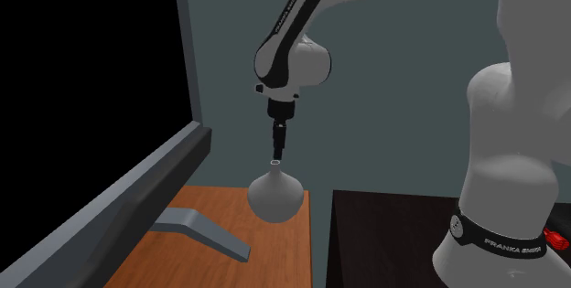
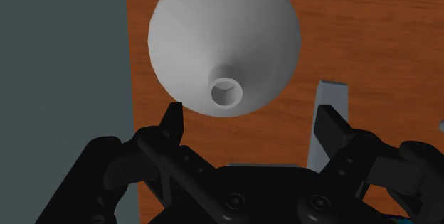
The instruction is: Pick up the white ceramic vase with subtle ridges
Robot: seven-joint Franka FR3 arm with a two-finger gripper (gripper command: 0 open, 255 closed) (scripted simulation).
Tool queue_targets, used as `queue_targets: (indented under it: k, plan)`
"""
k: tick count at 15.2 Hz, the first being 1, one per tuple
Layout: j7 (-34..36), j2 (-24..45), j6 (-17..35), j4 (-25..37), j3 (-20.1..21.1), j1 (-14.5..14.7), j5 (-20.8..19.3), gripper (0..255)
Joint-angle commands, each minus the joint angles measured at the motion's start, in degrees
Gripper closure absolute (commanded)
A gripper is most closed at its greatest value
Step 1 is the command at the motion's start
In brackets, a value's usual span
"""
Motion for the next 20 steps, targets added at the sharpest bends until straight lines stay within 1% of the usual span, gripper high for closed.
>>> queue_targets:
  k: [1,8,10,11,20]
  plan:
    - [-4.04,4.18,0.62,2.53,0.9,-1.66,3.86,0]
    - [-8.95,9.66,4.58,3.21,4.58,-4.27,10.25,0]
    - [-9.34,10.11,4.9,3.29,4.93,-4.53,10.75,0]
    - [-9.36,10.07,4.89,3.26,4.9,-4.54,10.73,255]
    - [-9.34,10.11,4.89,3.3,4.93,-4.53,10.75,255]
